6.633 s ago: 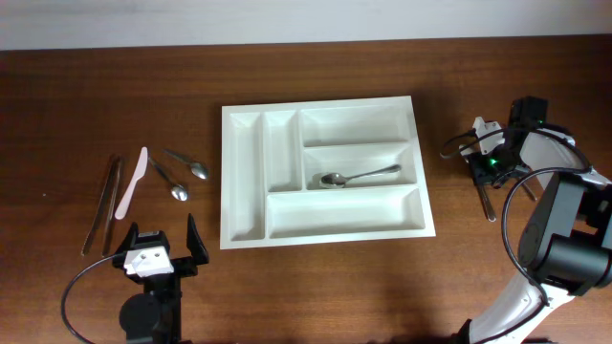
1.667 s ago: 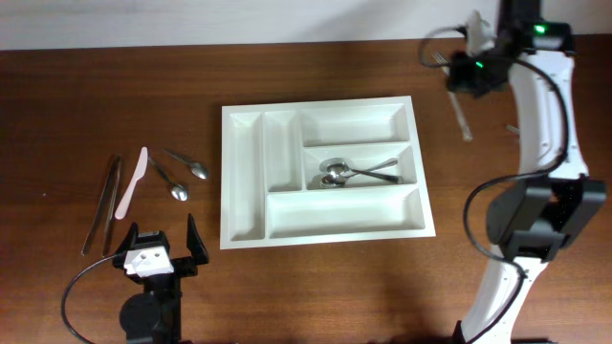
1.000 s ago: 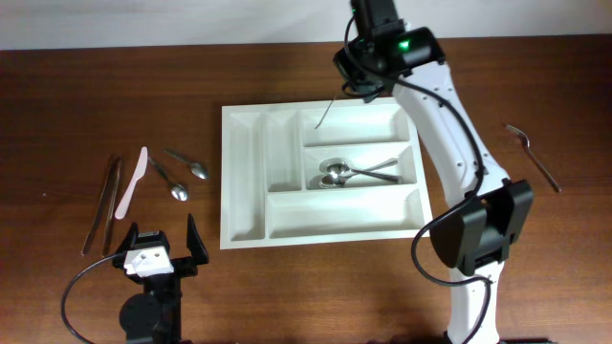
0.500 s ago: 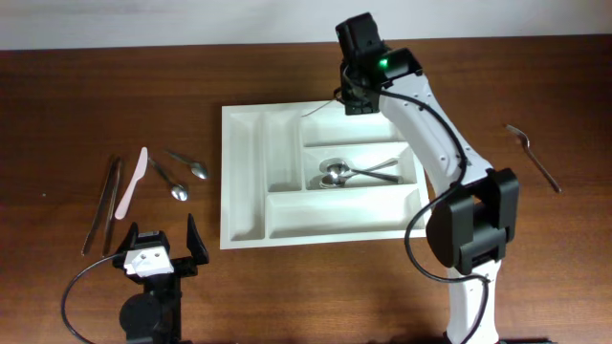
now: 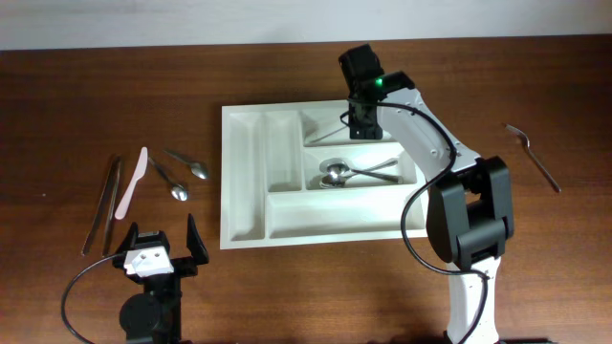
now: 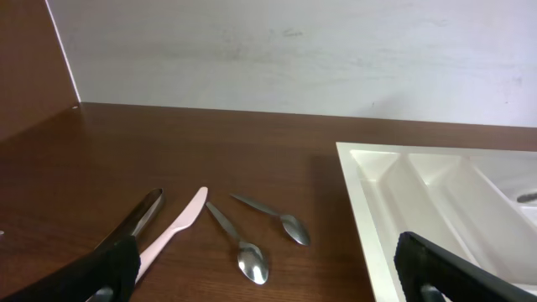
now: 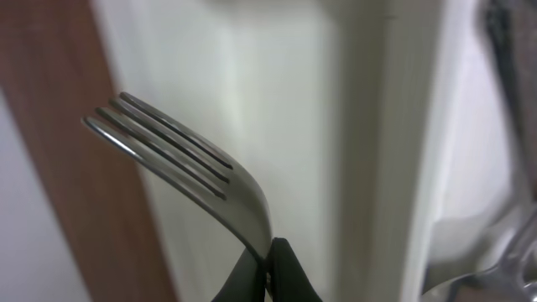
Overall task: Pack container
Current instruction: 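Carry the fork with the right gripper into the top compartment, then return the right gripper to the remaining fork and grasp it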
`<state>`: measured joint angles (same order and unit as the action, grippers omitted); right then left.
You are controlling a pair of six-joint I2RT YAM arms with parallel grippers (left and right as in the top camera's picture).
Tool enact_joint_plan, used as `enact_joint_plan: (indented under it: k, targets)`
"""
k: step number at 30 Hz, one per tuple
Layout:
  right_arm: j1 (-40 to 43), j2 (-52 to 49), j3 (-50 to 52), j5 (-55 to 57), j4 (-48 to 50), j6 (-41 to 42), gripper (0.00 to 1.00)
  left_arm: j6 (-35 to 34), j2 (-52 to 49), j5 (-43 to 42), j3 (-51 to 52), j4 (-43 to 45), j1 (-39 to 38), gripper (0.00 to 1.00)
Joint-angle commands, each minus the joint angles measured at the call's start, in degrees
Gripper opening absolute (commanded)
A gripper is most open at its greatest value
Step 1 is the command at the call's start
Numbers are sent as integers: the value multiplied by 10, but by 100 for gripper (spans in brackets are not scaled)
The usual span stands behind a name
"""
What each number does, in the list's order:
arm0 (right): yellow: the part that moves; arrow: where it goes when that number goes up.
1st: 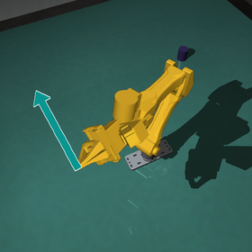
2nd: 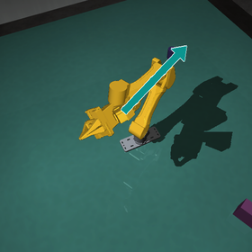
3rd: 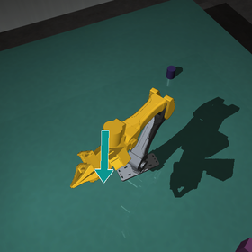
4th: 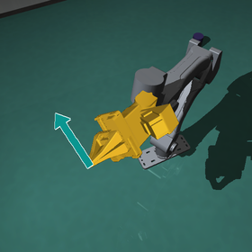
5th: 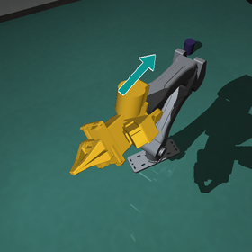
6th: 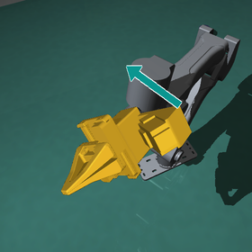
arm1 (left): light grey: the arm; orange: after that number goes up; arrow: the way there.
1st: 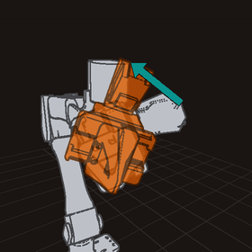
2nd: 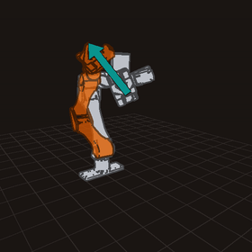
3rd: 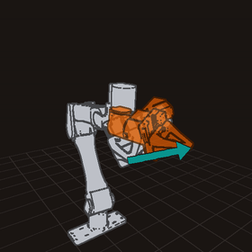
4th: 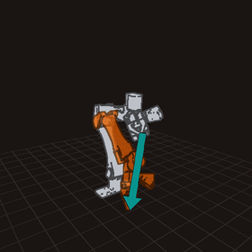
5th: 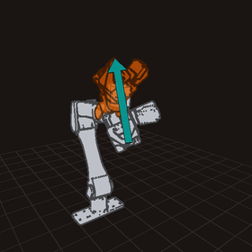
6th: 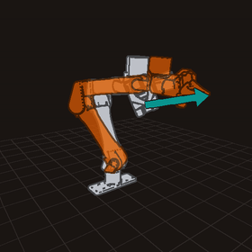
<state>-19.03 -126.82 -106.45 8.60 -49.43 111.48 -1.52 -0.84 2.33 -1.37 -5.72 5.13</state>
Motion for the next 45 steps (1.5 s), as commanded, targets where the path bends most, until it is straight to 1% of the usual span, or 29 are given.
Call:
enact_joint_plan:
  k: [1,4,5,6,7,9,10,12,13,17,19,22,24,27,34,36,39,42,43,45]
  targets:
    - [3,-4,12,11,1,31,4,7,5,-6,4,2,3,99]
    - [5,-6,12,12,19,31,4,7,5,-6,4,2,3,99]
    - [7,-6,11,11,35,30,18,7,5,-6,4,2,3,99]
    - [9,-6,11,11,43,30,20,7,5,-6,4,2,3,99]
    - [11,-6,11,10,50,26,20,7,5,-6,4,2,3,99]
    - [17,-5,11,9,53,-4,25,7,5,-6,4,2,3,99]
    - [19,-5,11,4,53,-15,31,7,5,-6,4,2,3,99]
    - [25,-5,11,-9,53,-22,49,7,5,-6,4,2,3,99]
    - [26,-5,11,-15,54,-30,51,7,5,-6,4,2,3,99]
    - [39,3,9,-21,55,-57,50,7,5,-6,4,2,3,99]
    - [57,19,5,-21,69,-107,50,7,5,-6,4,2,3,99]
    - [81,43,3,-21,75,-160,56,7,5,-6,4,2,3,99]
    - [102,64,3,-19,69,-190,56,7,5,-6,4,2,3,99]
    - [139,92,3,-9,46,-196,61,7,5,-6,4,2,3,99]
    - [257,133,3,-8,-63,-196,62,7,5,-6,4,2,3,99]
    - [291,133,3,-8,-89,-214,62,7,5,-6,4,2,3,99]
    - [341,133,3,-6,-104,-301,62,7,5,-6,4,2,3,99]
    - [393,133,3,7,-99,-453,60,7,5,-6,4,2,3,99]
    - [407,133,3,14,-99,-496,56,7,5,-6,4,2,3,99]
    - [437,133,3,28,-98,-602,53,7,5,-6,4,2,3,99]
